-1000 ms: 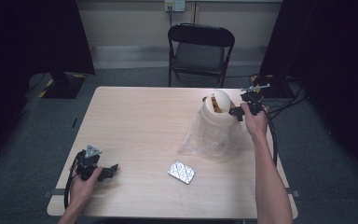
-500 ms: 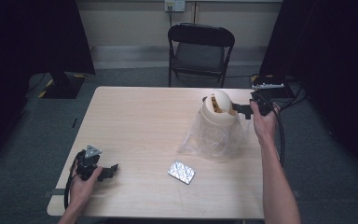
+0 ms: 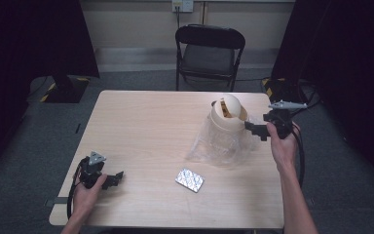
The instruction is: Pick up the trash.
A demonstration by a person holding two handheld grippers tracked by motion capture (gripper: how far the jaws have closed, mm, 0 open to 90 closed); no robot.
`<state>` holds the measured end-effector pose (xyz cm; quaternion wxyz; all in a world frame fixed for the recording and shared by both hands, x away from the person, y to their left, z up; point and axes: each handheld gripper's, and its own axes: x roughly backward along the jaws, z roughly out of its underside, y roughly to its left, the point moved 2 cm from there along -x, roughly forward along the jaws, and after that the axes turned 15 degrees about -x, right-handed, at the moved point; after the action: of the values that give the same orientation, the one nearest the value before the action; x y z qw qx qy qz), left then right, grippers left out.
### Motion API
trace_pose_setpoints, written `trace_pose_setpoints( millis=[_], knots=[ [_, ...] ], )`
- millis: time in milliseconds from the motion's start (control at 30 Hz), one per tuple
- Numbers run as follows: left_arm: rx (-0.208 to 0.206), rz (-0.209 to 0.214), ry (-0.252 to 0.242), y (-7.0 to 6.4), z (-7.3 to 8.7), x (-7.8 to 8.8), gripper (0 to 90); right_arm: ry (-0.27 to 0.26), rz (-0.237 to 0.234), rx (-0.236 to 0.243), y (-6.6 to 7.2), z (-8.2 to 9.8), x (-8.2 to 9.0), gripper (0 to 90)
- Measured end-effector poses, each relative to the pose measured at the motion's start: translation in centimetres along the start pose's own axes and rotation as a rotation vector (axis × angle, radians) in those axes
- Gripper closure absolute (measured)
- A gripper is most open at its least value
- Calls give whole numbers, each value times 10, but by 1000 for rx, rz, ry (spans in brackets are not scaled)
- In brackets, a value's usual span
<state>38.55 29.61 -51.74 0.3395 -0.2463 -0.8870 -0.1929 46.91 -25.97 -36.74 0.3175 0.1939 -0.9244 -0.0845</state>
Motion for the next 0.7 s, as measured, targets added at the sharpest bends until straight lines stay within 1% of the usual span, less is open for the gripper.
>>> trace_pose_setpoints(
  millis=[33, 67, 100, 133, 233, 267, 300, 333, 367, 400, 467, 500, 533, 567, 600, 633, 667, 700],
  knots=[
    [-1, 0, 0, 0, 0, 0, 0, 1, -6, 7, 2, 4, 2, 143],
    [0, 0, 0, 0, 0, 0, 0, 6, -20, 14, 7, 14, 8, 143],
    [0, 0, 2, 0, 0, 0, 0, 6, -20, 14, 7, 14, 8, 143],
    [0, 0, 1, 0, 0, 0, 0, 10, -19, 21, 9, 18, 10, 143],
    [0, 0, 0, 0, 0, 0, 0, 30, -38, 26, 15, 35, 13, 143],
    [0, 0, 0, 0, 0, 0, 0, 42, -51, 32, 21, 45, 12, 143],
    [2, -1, 0, 0, 0, 0, 0, 42, -51, 32, 21, 45, 12, 143],
    [0, 0, 0, 0, 0, 0, 0, 60, -78, 42, 31, 59, 8, 144],
    [0, 0, 0, 0, 0, 0, 0, 75, -90, 43, 35, 64, 5, 145],
    [0, 0, 0, 0, 0, 0, 0, 75, -90, 43, 35, 64, 5, 145],
    [0, 0, 1, 0, 0, 0, 0, 104, -126, 53, 46, 80, -3, 146],
    [0, 0, 0, 0, 0, 0, 0, 111, -134, 57, 49, 85, -6, 146],
    [0, 0, 1, 0, 0, 0, 0, 130, -160, 61, 60, 98, -13, 149],
    [0, 0, 1, 0, 0, 0, 0, 137, -167, 65, 63, 102, -15, 149],
    [0, 0, 1, 0, 0, 0, 0, 137, -167, 65, 63, 102, -15, 149],
    [0, 0, 0, 0, 0, 0, 0, 147, -177, 68, 67, 107, -18, 151],
    [0, 0, 0, 0, 0, 0, 0, 183, -187, 88, 75, 116, -25, 157],
    [0, 0, 0, 0, 0, 0, 0, 183, -187, 88, 75, 116, -25, 157]
  ],
)
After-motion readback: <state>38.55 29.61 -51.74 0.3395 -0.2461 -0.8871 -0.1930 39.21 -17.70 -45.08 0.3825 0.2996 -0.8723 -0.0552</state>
